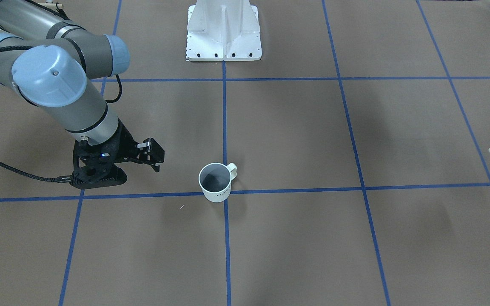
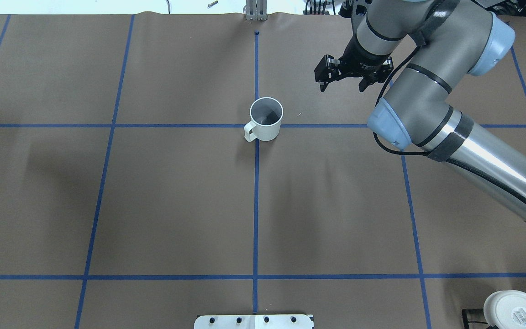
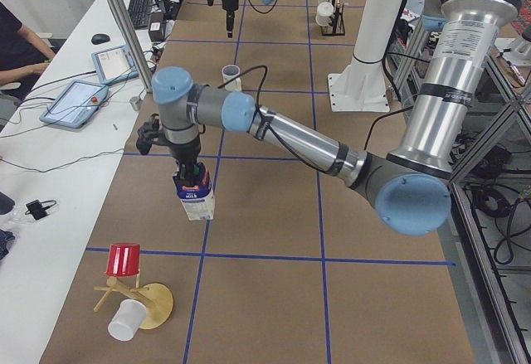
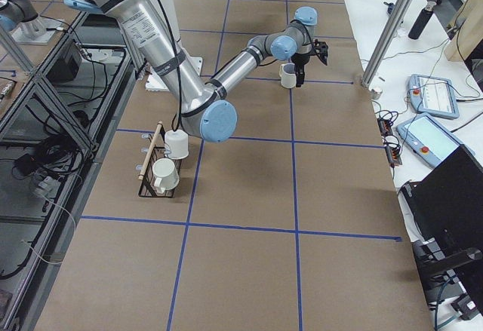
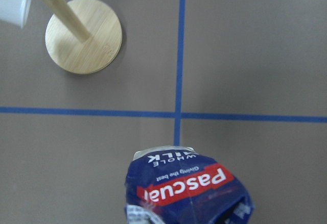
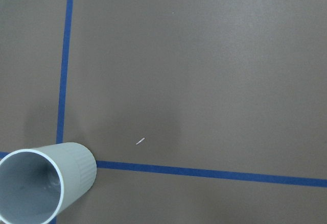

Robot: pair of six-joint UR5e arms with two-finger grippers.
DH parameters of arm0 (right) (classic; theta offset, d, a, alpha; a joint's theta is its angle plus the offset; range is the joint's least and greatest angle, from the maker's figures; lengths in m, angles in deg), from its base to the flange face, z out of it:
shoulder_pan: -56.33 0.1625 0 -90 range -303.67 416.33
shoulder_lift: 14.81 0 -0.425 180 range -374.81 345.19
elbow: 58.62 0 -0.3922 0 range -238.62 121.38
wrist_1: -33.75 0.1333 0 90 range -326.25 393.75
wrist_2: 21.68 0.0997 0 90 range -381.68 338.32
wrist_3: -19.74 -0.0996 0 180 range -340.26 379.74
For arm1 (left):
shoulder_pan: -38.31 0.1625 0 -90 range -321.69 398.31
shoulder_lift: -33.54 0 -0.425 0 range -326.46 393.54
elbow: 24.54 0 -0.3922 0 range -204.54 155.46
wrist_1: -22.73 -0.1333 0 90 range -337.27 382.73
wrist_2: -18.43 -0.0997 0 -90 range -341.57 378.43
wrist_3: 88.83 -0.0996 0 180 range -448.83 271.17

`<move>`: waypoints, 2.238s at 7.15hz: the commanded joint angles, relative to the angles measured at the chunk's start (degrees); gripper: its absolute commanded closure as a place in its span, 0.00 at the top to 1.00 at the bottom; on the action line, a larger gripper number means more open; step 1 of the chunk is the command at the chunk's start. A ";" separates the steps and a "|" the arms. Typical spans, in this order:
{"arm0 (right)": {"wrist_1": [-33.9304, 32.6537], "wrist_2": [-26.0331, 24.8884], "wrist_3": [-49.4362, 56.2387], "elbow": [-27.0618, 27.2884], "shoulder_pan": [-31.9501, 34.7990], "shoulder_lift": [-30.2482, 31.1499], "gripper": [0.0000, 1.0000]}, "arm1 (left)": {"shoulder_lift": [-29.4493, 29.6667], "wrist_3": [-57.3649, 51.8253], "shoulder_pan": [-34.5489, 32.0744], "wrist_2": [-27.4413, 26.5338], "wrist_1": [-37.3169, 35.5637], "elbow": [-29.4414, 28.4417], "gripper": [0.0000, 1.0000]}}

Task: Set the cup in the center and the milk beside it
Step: 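Carry the milk carton with the left gripper toward the mug while the right arm withdraws, then set the milk carton down beside the mug and open the left gripper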

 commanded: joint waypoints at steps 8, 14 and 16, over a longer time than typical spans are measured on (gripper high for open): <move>-0.77 7.61 22.14 2.00 19.61 17.49 1.00 | 34.72 48.83 32.11 -2.40 8.25 -17.41 0.00; -0.86 8.15 31.86 -1.07 25.09 23.24 1.00 | 35.96 51.37 38.71 -7.32 15.37 -21.81 0.00; -0.86 8.24 32.30 -1.08 25.53 23.50 1.00 | 35.79 51.56 39.16 -8.02 16.89 -22.26 0.37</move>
